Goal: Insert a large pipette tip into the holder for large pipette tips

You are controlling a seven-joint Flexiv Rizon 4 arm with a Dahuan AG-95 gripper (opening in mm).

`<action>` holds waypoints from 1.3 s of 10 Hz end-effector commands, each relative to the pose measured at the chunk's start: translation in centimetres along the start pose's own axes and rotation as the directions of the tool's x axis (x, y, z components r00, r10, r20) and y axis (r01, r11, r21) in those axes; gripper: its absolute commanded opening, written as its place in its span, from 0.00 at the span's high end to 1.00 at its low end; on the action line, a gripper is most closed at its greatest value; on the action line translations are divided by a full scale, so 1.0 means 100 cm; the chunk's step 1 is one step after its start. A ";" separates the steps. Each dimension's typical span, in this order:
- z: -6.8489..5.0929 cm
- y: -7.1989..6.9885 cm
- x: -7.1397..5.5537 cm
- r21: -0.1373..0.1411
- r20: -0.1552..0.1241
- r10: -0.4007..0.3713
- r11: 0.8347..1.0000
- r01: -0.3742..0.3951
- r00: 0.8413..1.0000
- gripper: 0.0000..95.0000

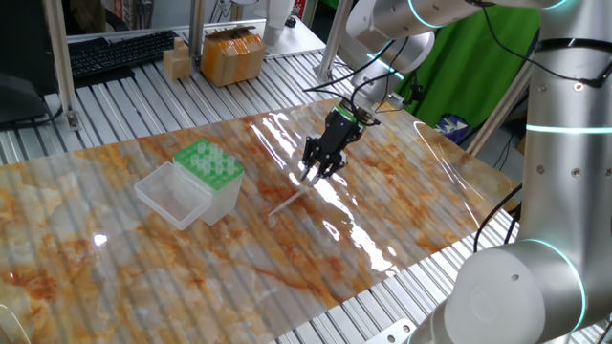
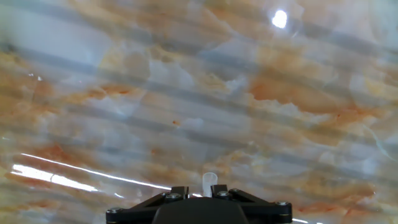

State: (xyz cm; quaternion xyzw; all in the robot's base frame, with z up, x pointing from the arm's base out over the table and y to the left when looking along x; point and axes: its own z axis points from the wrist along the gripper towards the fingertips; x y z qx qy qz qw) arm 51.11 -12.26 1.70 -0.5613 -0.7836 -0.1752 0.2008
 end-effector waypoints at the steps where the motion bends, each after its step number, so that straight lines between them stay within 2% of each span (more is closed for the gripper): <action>1: 0.001 -0.001 -0.001 0.006 -0.012 -0.004 1.000 0.005 1.000 0.80; 13: 0.006 -0.008 -0.002 0.031 -0.040 -0.029 0.999 0.030 0.999 0.80</action>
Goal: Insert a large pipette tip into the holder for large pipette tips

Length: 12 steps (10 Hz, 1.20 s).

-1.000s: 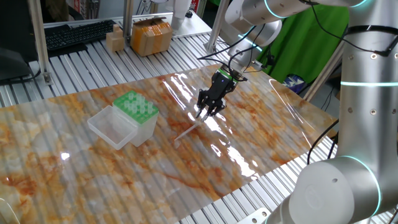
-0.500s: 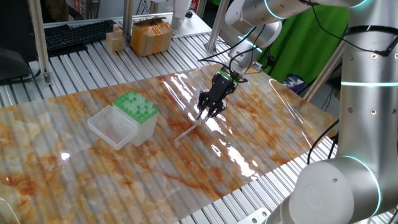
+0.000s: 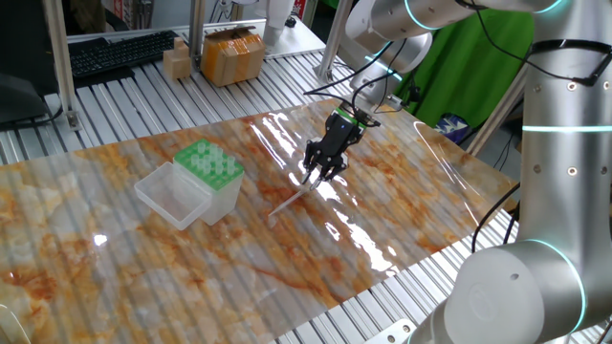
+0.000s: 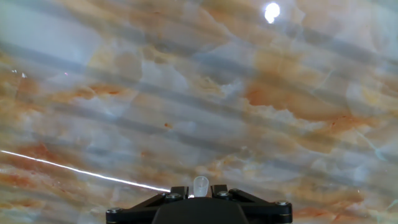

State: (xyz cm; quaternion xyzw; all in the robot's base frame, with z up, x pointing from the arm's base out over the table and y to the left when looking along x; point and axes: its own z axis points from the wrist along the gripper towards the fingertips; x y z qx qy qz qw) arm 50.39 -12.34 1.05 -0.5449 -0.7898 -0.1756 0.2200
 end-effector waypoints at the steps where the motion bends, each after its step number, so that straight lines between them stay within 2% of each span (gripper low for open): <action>1: 0.000 0.000 0.000 0.001 -0.012 -0.005 1.000 0.005 1.000 0.80; 5: 0.000 -0.001 -0.001 -0.002 -0.031 -0.006 1.000 0.006 1.000 0.80; 12: 0.004 0.002 -0.002 -0.006 -0.035 -0.031 1.000 0.030 0.999 0.80</action>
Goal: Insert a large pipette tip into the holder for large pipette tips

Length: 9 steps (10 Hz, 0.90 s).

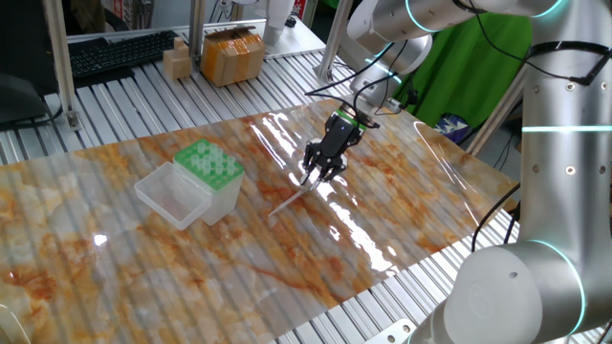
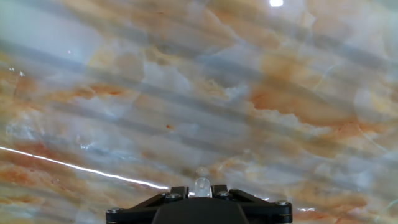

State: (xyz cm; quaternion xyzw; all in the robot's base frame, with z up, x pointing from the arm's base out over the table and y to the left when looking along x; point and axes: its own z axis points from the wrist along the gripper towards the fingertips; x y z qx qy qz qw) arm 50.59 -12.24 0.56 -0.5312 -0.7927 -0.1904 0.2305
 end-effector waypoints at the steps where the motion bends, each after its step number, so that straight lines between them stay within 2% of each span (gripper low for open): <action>1: 0.000 0.000 0.000 -0.001 0.002 -0.006 1.000 0.006 1.000 0.80; 6: 0.004 0.002 -0.001 0.000 0.003 -0.018 1.000 0.018 1.000 0.80; 7: 0.004 0.002 -0.002 0.000 0.004 -0.024 1.000 0.024 1.000 1.00; 9: 0.004 0.002 -0.002 -0.002 0.005 -0.026 1.000 0.026 1.000 1.00</action>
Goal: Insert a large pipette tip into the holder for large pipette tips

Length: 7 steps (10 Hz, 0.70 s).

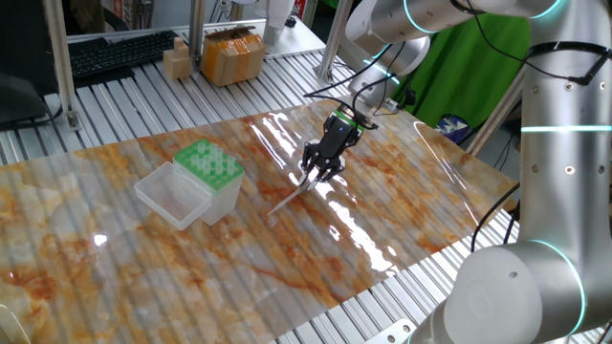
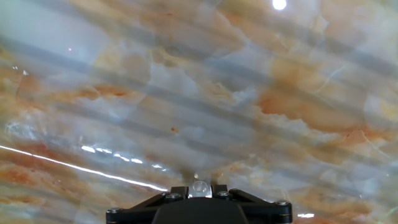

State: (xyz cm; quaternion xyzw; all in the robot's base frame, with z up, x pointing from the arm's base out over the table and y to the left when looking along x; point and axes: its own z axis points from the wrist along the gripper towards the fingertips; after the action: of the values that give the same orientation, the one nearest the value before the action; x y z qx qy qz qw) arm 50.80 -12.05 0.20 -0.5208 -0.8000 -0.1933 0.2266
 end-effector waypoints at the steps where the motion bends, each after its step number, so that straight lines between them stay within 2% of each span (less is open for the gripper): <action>1: 0.000 0.000 0.000 -0.001 0.003 0.003 1.000 -0.003 1.000 1.00; 5: -0.003 0.000 0.005 0.004 0.024 0.011 1.000 -0.012 1.000 1.00; 7: -0.009 0.001 0.012 0.009 0.035 0.020 1.000 -0.020 0.999 1.00</action>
State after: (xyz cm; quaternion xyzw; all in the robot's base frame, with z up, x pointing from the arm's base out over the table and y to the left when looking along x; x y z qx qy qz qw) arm 50.63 -11.58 1.83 -0.5321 -0.7994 -0.1762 0.2160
